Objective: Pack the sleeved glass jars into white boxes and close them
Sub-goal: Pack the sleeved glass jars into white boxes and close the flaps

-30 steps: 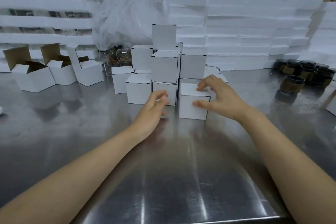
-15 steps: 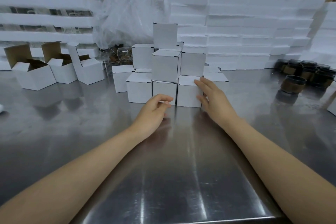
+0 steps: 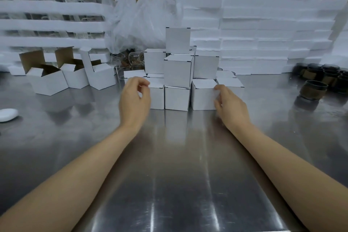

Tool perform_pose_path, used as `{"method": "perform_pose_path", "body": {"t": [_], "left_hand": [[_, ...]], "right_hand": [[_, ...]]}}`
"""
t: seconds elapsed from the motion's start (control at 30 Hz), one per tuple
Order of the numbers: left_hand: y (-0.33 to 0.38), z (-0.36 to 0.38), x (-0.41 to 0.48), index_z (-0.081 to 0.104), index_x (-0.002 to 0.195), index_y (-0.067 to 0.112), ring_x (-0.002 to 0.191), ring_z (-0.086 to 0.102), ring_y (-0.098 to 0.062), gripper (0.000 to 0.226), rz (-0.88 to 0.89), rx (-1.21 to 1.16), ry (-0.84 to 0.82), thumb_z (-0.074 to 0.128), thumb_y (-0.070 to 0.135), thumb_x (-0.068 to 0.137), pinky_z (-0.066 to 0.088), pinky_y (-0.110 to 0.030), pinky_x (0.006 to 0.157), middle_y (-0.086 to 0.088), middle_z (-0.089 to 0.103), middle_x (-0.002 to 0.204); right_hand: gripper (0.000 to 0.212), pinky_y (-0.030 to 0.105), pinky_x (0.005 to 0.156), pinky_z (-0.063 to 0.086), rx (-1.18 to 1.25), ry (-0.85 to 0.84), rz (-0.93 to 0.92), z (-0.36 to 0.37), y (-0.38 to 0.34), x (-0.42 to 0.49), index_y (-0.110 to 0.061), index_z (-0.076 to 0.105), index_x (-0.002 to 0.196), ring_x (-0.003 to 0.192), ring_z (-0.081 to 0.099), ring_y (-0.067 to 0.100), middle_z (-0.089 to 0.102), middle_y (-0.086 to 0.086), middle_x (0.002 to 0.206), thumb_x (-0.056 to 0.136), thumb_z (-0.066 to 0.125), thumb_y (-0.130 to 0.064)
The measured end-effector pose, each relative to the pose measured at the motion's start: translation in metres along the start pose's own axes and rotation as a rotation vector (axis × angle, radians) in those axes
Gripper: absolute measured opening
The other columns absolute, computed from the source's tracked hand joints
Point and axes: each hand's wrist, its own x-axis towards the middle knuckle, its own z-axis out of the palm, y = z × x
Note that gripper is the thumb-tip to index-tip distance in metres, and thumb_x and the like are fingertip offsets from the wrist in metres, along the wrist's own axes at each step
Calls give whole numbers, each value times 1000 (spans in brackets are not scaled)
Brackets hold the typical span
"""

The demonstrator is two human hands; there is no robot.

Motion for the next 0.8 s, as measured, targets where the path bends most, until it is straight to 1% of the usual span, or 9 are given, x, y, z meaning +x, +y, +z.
{"method": "perform_pose_path", "body": {"t": [0.1, 0.17, 0.3, 0.4, 0.5, 0.57, 0.63, 0.73, 0.8], "left_hand": [[-28, -13, 20, 60, 94, 13, 77, 51, -17, 18, -47, 149, 50, 44, 5, 89, 44, -33, 74, 2, 56, 99], [-49, -19, 32, 60, 97, 9, 82, 53, -22, 18, -92, 268, 29, 43, 6, 91, 45, -35, 77, -6, 55, 106], [-82, -23, 54, 57, 111, 1, 92, 55, -36, 22, -129, 539, -134, 42, 8, 96, 47, -45, 81, -15, 46, 122], [-96, -19, 75, 48, 121, -3, 90, 55, -44, 28, -135, 699, -223, 43, 8, 96, 46, -53, 77, -19, 39, 129], [-111, -11, 96, 40, 131, -3, 89, 56, -44, 39, -86, 826, -240, 45, 2, 93, 46, -53, 69, -17, 30, 146], [-123, -6, 111, 27, 144, 2, 95, 58, -42, 56, -92, 871, -223, 47, 2, 92, 48, -49, 70, -9, 13, 159], [-135, -3, 126, 16, 150, 4, 104, 57, -40, 65, -108, 901, -199, 50, 8, 93, 49, -48, 73, -5, 2, 162], [-149, -4, 138, 9, 151, 3, 120, 50, -40, 69, -165, 952, -206, 50, 18, 97, 49, -50, 80, -9, 9, 160], [-152, -5, 137, 14, 150, 2, 116, 52, -41, 69, -198, 982, -194, 54, 14, 95, 48, -48, 76, -16, 20, 154]], "right_hand": [[46, 37, 68, 47, -68, 25, -68, 0, -6, -2, -22, 46, 134, 95, 56, 25, 58, 0, 101, 89, 46, -8], [51, 34, 64, 43, -90, 10, -146, 2, -10, -2, -24, 44, 137, 96, 55, 22, 58, -1, 100, 88, 47, -9], [48, 34, 65, 46, -42, -12, -204, 3, -11, -3, -25, 49, 133, 94, 56, 19, 58, -6, 99, 88, 50, -9], [43, 35, 67, 46, -17, -31, -224, 4, -11, -3, -25, 54, 128, 91, 57, 19, 52, -13, 92, 88, 51, -10], [39, 36, 68, 47, -10, -58, -236, 5, -10, -2, -25, 57, 124, 87, 56, 19, 42, -18, 88, 88, 51, -11], [36, 36, 68, 47, 13, -49, -214, 6, -8, 1, -24, 60, 119, 78, 53, 17, 44, -17, 85, 87, 53, -10], [34, 34, 66, 46, 36, -44, -203, 7, -6, 2, -23, 63, 115, 70, 47, 12, 45, -16, 83, 85, 55, -8], [33, 32, 65, 44, 61, -56, -205, 9, -5, 3, -24, 64, 111, 66, 45, 10, 47, -15, 80, 84, 56, -7], [32, 31, 64, 44, 76, -53, -213, 10, -3, 3, -24, 65, 108, 65, 46, 10, 48, -13, 77, 83, 57, -6]]}}
